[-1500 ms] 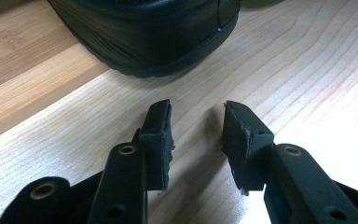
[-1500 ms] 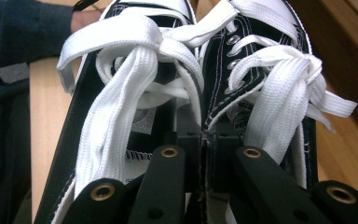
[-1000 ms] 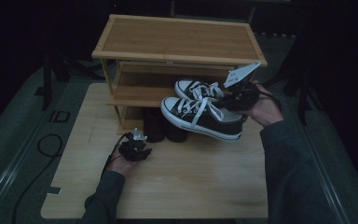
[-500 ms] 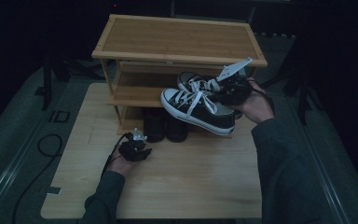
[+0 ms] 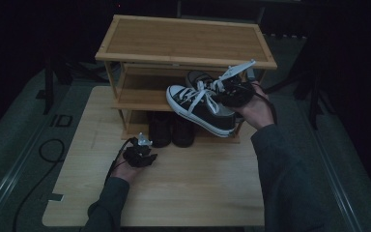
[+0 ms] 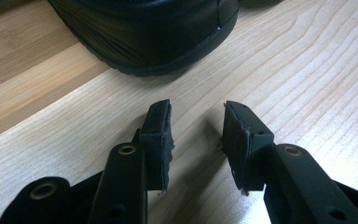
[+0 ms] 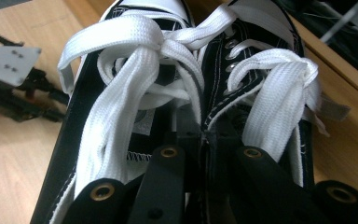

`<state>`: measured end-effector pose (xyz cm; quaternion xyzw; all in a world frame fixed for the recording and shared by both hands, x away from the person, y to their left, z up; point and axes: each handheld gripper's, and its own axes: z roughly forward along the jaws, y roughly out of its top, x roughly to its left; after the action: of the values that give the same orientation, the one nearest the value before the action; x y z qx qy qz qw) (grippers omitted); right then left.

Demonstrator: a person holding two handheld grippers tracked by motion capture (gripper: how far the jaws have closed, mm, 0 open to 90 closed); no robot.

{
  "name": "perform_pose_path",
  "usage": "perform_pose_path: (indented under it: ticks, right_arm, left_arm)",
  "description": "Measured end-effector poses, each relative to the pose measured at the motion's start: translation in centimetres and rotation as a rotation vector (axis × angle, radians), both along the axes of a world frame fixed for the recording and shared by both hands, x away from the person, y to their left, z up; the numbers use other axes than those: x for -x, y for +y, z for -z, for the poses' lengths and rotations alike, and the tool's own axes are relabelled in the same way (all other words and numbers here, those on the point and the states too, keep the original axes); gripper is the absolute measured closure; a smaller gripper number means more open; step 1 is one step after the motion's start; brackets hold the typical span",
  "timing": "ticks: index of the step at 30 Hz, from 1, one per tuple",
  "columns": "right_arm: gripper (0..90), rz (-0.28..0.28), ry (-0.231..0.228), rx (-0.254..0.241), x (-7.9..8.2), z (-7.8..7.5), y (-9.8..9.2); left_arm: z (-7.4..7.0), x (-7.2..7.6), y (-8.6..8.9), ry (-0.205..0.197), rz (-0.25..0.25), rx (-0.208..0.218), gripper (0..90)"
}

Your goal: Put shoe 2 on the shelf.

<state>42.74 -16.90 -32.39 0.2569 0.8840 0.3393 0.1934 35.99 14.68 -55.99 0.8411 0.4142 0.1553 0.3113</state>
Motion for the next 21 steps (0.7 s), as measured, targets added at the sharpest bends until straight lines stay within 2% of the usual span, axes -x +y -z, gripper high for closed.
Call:
perform_pose_path:
  ticks: [4,8,13,21]
  right_arm:
    - [86.0,0.044,-0.014,-0.012,-0.1,0.1,0.3]
    - [86.0,0.090,-0.005,-0.026,-0.2,0.3,0.7]
    - [86.0,0.129,-0.027,-0.029,-0.1,0.6,1.3]
    - [86.0,0.190,-0.027,-0.053,0.0,0.8,1.7]
  left_arm:
    - [0.0,0.0,0.0,0.000,0.001,-0.001,62.6]
    - [0.0,0.0,0.0,0.000,0.000,-0.001,62.6]
    - [0.0,0.0,0.0,0.001,0.000,-0.001,62.6]
    - [0.0,0.0,0.0,0.000,0.000,0.000,62.6]
